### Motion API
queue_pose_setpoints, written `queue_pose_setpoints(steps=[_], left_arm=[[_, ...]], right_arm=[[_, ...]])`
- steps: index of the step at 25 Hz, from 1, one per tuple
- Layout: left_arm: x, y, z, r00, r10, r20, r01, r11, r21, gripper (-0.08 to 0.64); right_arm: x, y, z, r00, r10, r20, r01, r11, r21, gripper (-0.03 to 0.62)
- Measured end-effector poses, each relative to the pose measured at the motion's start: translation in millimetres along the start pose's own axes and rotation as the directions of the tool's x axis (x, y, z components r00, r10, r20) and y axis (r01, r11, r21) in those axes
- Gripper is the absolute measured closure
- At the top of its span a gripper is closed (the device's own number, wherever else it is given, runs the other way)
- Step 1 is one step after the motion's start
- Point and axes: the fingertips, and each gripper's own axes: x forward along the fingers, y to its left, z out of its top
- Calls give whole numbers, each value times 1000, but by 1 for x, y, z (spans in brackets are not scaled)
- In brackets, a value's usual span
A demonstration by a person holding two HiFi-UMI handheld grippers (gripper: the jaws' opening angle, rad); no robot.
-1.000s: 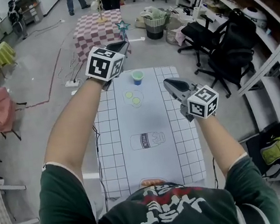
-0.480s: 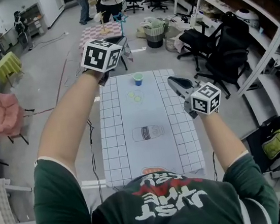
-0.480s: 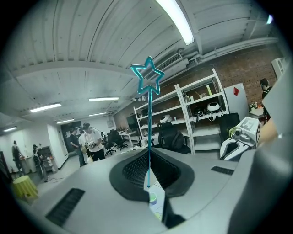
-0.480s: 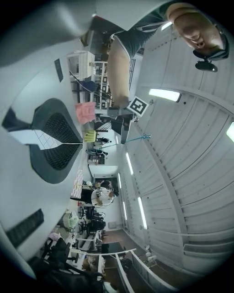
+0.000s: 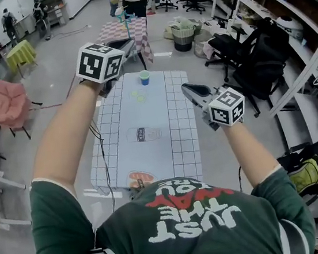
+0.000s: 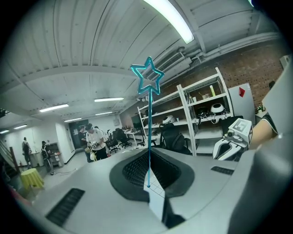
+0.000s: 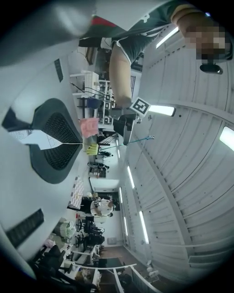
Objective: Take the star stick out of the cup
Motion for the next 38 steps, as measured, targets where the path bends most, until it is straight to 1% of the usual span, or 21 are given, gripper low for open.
queue_pose_setpoints(steps=[4, 7, 10, 14, 18, 21, 23, 26, 28, 31, 34, 36, 38], left_arm=[[-19, -30, -15, 1000, 19, -18, -20, 999, -43, 543], [-33, -45, -33, 999, 8, -32, -10, 997, -82, 543], [-50, -54, -55, 999, -17, -45, 13, 994, -107, 543], [-75, -59, -86, 995, -80, -51, 72, 987, -143, 542], [-97, -60, -118, 989, -142, -36, 132, 972, -197, 543], [-111, -62, -147, 982, -184, -28, 171, 950, -260, 543], [-118, -60, -169, 980, -199, -24, 182, 934, -308, 543], [-124, -54, -204, 981, -191, -10, 172, 902, -397, 543], [-126, -51, -231, 984, -178, -3, 156, 869, -470, 543], [-129, -53, -274, 987, -158, -1, 129, 809, -573, 542], [-130, -61, -314, 990, -141, -2, 104, 740, -665, 542], [-130, -68, -338, 991, -131, -9, 86, 699, -710, 542], [-129, -76, -358, 992, -129, -18, 73, 664, -744, 543]], right_arm=[[-27, 2, -4, 999, 42, 7, -42, 999, -10, 558], [-36, 4, -6, 998, 53, 18, -53, 999, 1, 558], [-33, 14, -13, 998, 54, 22, -55, 998, 24, 558], [-20, 31, -21, 999, 32, 33, -34, 998, 59, 558], [-1, 53, -34, 1000, 14, 28, -17, 995, 102, 558], [16, 74, -51, 1000, 17, 1, -17, 992, 124, 558], [27, 84, -64, 1000, 19, -17, -16, 990, 143, 558], [40, 92, -82, 999, 18, -42, -10, 983, 182, 558], [45, 97, -97, 998, 19, -66, -6, 979, 203, 558], [48, 105, -125, 993, 28, -116, 0, 971, 239, 558], [46, 113, -154, 984, 46, -170, 2, 963, 269, 558], [44, 117, -172, 978, 56, -199, 4, 958, 287, 558], [44, 119, -189, 973, 63, -221, 7, 953, 303, 558]])
